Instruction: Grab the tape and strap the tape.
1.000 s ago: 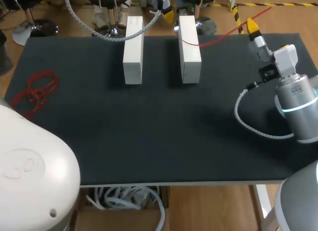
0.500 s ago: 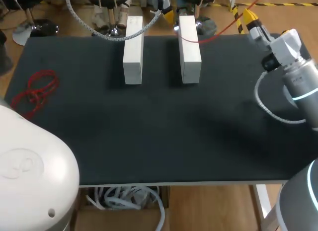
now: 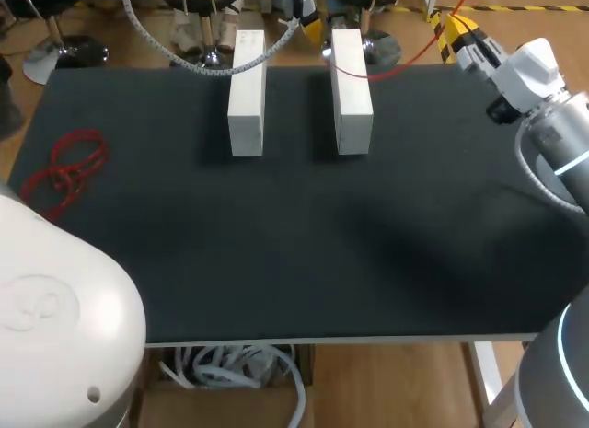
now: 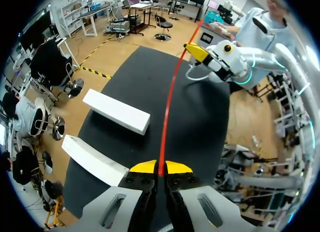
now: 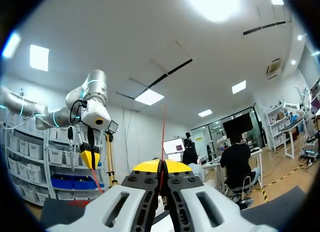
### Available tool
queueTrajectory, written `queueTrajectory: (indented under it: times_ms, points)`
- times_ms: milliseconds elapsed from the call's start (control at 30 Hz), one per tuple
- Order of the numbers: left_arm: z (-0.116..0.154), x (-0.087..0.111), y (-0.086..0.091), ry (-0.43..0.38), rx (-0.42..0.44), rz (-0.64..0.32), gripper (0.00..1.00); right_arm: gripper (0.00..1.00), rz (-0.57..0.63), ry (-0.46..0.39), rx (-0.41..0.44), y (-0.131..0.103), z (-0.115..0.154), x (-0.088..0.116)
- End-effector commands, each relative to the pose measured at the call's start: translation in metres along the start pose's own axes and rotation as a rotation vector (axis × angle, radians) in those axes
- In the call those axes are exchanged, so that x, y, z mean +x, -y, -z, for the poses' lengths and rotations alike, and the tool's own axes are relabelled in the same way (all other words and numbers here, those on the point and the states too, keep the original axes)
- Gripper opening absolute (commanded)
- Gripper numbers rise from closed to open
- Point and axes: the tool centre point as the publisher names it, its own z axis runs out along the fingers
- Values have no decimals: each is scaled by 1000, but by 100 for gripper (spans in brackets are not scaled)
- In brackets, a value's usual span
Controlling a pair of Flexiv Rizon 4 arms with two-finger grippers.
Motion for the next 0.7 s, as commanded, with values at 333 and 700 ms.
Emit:
queueTrajectory:
  times_ms: [333,700]
  points:
    - [1,1,1,2,-3,2,0,0,2,6,174,-5,0,3]
    - [1,1,1,2,-3,2,0,0,456,463,376,22,-9,6]
